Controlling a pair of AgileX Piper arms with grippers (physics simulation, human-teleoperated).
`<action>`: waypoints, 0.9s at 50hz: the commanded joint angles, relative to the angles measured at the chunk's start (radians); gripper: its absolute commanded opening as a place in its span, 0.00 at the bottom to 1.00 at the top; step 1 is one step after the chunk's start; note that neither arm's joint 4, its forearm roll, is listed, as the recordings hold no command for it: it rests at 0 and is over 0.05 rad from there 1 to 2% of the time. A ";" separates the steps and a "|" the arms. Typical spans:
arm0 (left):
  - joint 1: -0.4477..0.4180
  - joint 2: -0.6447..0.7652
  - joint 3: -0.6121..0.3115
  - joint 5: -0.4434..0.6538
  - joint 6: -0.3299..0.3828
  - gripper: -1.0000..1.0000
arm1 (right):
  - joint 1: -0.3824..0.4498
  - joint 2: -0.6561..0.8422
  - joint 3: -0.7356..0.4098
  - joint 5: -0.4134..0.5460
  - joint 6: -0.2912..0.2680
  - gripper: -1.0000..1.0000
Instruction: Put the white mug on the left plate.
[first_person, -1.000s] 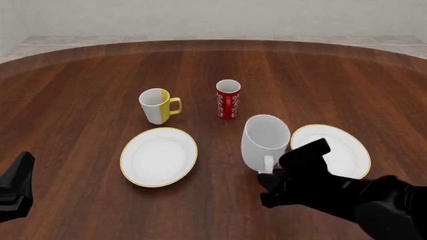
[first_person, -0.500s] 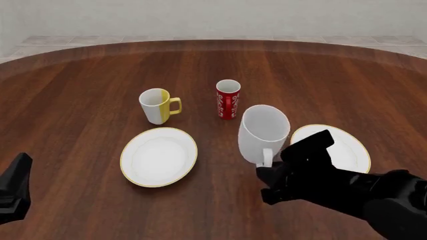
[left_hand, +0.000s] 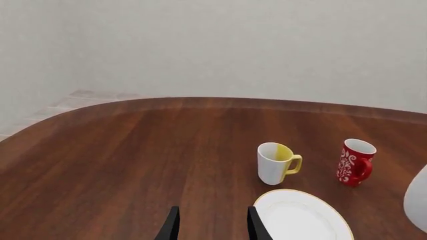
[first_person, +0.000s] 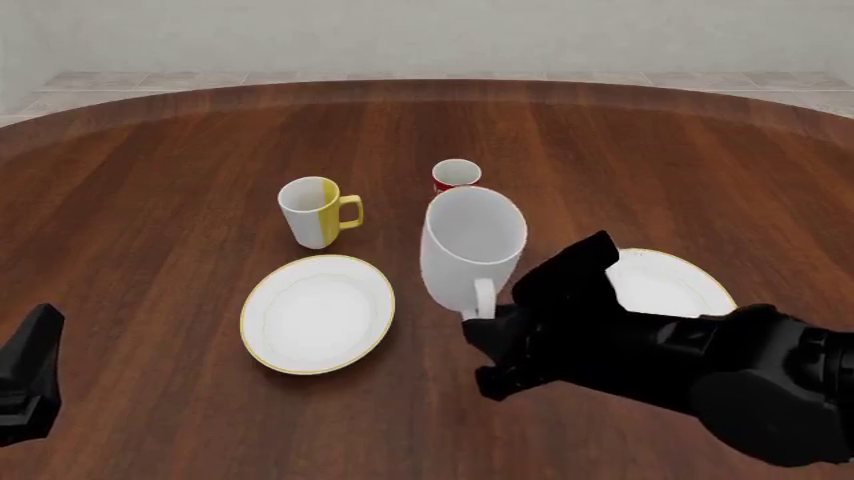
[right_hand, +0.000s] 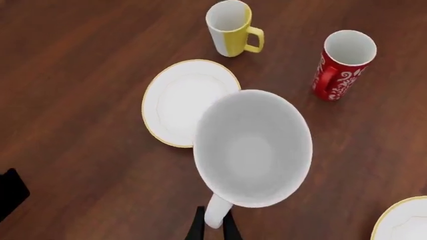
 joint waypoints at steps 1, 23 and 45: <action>0.001 0.009 0.003 -0.012 0.000 1.00 | 0.051 0.012 -0.080 0.036 -0.007 0.00; 0.012 -0.004 0.000 0.005 0.000 1.00 | 0.138 0.132 -0.203 0.057 -0.043 0.00; 0.009 0.028 0.008 -0.026 -0.004 1.00 | 0.193 0.240 -0.308 0.076 -0.044 0.00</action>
